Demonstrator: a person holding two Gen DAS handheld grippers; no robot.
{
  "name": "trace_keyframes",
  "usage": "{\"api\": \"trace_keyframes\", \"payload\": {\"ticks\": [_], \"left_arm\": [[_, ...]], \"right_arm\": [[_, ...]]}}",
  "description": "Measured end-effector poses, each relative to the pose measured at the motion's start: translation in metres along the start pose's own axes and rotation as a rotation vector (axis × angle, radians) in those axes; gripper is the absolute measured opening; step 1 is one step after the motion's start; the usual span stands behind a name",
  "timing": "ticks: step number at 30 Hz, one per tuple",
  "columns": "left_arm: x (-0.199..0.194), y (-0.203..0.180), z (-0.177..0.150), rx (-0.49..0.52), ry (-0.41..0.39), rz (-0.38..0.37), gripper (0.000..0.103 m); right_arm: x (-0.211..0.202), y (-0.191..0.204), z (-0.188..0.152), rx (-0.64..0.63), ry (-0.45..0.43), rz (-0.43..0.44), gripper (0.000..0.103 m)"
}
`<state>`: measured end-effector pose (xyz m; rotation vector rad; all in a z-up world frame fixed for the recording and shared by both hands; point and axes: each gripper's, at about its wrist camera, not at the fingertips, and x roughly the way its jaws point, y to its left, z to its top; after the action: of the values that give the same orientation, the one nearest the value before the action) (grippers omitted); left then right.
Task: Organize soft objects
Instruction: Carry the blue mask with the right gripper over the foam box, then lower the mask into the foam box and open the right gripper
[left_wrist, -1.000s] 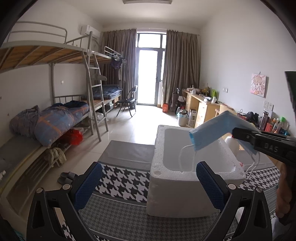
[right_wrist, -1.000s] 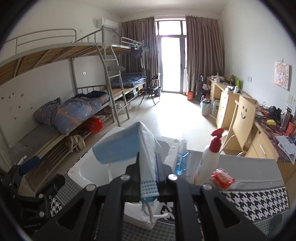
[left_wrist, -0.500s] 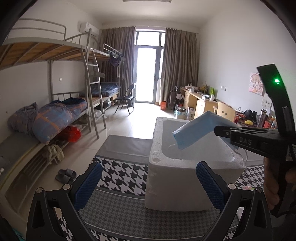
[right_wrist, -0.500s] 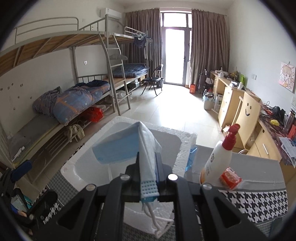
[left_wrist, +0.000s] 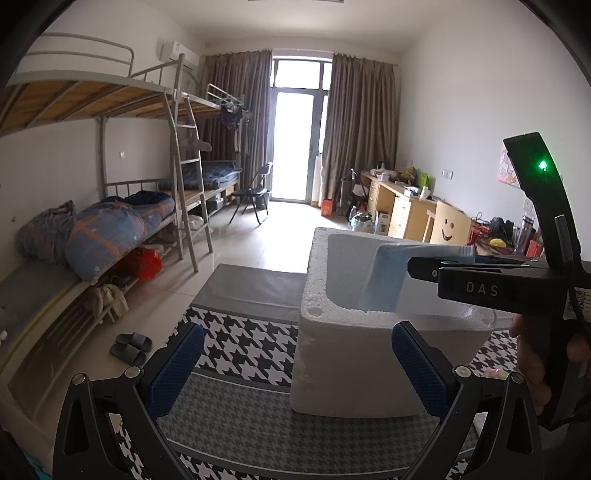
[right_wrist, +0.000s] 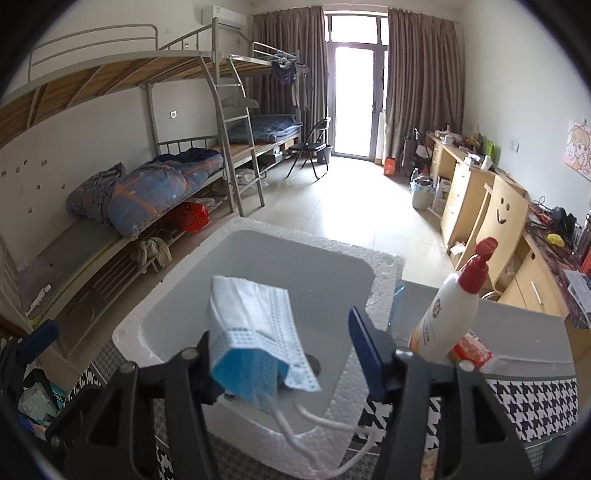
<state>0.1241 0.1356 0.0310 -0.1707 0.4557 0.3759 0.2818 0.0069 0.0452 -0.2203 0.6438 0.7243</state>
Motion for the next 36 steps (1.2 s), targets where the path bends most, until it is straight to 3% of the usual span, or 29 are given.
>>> {"api": "trace_keyframes", "payload": {"ticks": [4, 18, 23, 36], "left_arm": [[0.002, -0.002, 0.0, 0.011, 0.01, -0.008, 0.102], [-0.004, 0.0, 0.002, 0.003, -0.002, -0.013, 0.102], [0.001, -0.002, 0.016, 0.016, -0.007, -0.081, 0.102], [0.039, -0.011, 0.037, 0.198, 0.045, -0.181, 0.102]], "right_arm": [[-0.001, 0.003, -0.003, -0.022, 0.011, 0.022, 0.074], [-0.021, 0.001, -0.01, -0.093, 0.057, 0.058, 0.075], [-0.026, -0.003, -0.013, -0.088, 0.043, 0.067, 0.075], [-0.028, -0.006, -0.018, -0.125, 0.015, 0.082, 0.075]]}}
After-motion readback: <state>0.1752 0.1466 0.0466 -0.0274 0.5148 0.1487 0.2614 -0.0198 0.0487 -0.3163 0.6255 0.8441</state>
